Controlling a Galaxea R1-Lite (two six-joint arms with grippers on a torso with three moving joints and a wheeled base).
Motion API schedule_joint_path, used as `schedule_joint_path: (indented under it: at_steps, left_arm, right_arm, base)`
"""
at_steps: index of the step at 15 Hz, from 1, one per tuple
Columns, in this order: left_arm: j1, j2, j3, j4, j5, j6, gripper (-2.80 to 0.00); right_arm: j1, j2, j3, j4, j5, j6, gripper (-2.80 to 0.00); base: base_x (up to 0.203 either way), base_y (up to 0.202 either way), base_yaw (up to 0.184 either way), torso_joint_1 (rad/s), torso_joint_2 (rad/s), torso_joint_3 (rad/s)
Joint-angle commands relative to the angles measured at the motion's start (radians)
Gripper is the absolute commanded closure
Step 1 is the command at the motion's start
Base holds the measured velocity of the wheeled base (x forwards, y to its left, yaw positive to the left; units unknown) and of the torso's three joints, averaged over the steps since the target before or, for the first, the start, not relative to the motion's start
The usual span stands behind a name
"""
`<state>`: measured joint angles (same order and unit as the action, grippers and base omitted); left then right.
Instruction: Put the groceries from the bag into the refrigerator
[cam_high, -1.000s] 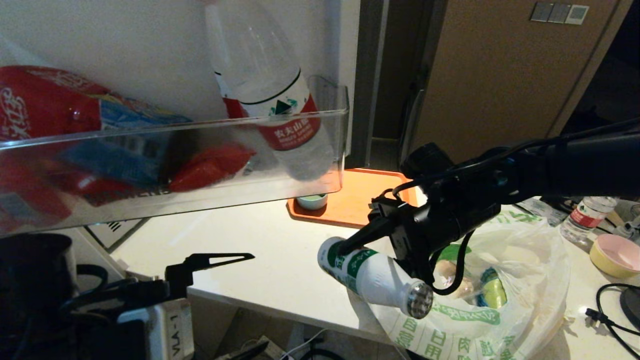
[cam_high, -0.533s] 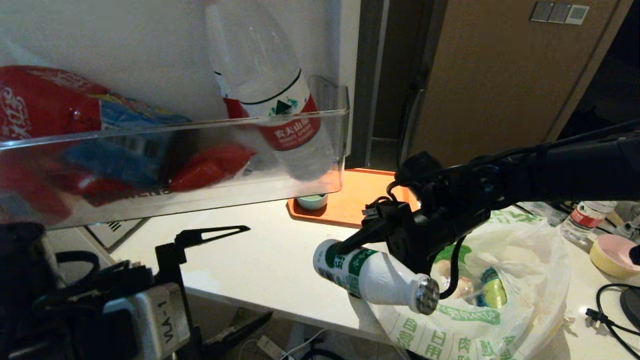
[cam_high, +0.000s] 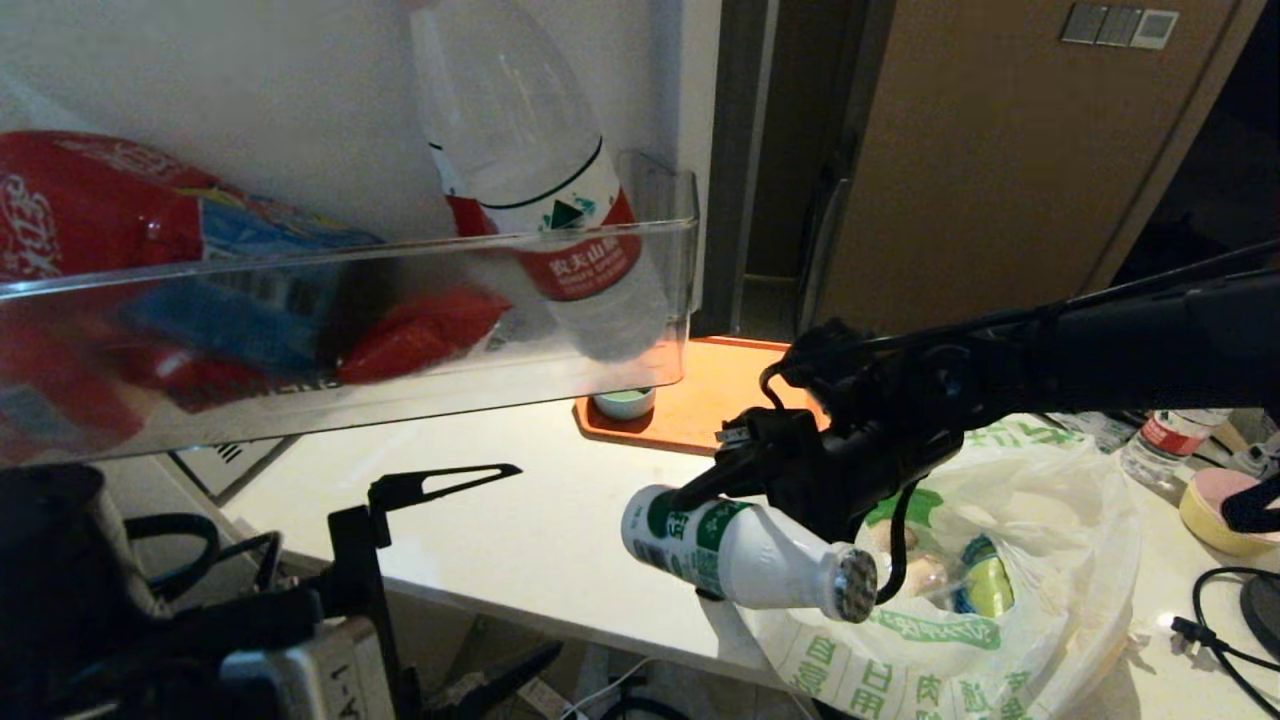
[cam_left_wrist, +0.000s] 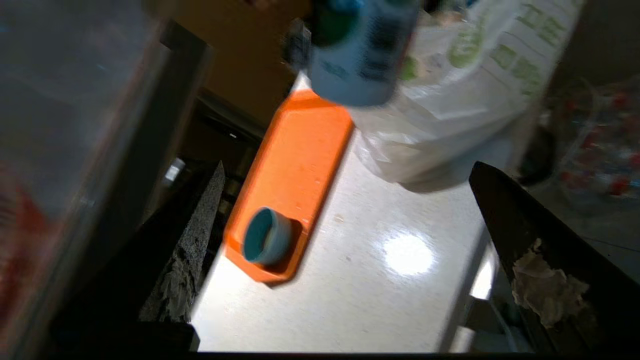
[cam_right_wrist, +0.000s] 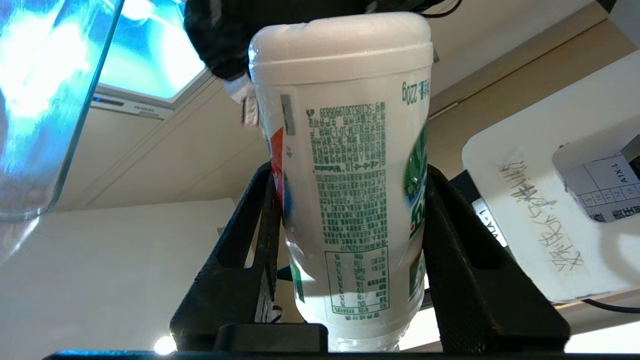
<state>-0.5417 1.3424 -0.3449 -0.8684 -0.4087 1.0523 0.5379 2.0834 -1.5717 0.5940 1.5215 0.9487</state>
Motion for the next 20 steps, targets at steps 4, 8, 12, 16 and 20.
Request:
schedule_joint_path:
  at_steps: [4, 8, 12, 16, 20]
  left_arm:
    - [-0.066, 0.101, -0.017, -0.13, 0.0, 0.009, -2.8]
    - [-0.094, 0.158, -0.016, -0.174, 0.013, 0.012, -2.8]
    - [-0.095, 0.201, -0.047, -0.208, 0.014, 0.011, -2.8]
    - [-0.095, 0.278, -0.069, -0.284, 0.014, 0.009, -2.8]
    - [-0.116, 0.345, -0.071, -0.396, 0.015, 0.006, -2.8]
  right_arm:
    - [0.006, 0.031, -0.023, 0.004, 0.009, 0.005, 0.0]
    - [0.007, 0.041, -0.054, 0.004, 0.009, 0.005, 0.0]
    - [0.007, 0.047, -0.073, 0.004, 0.009, 0.005, 0.0]
    - [0.014, 0.055, -0.083, 0.006, 0.009, 0.005, 0.0]
    - [0.014, 0.055, -0.085, 0.007, 0.009, 0.005, 0.0]
  base:
    - [0.0, 0.0, 0.0, 0.0, 0.0, 0.0]
    - [0.0, 0.0, 0.0, 0.0, 0.0, 0.0]
    - [0.0, 0.0, 0.0, 0.0, 0.0, 0.0]
    - [0.0, 0.0, 0.0, 0.0, 0.0, 0.0]
    - [0.0, 0.0, 0.0, 0.0, 0.0, 0.0]
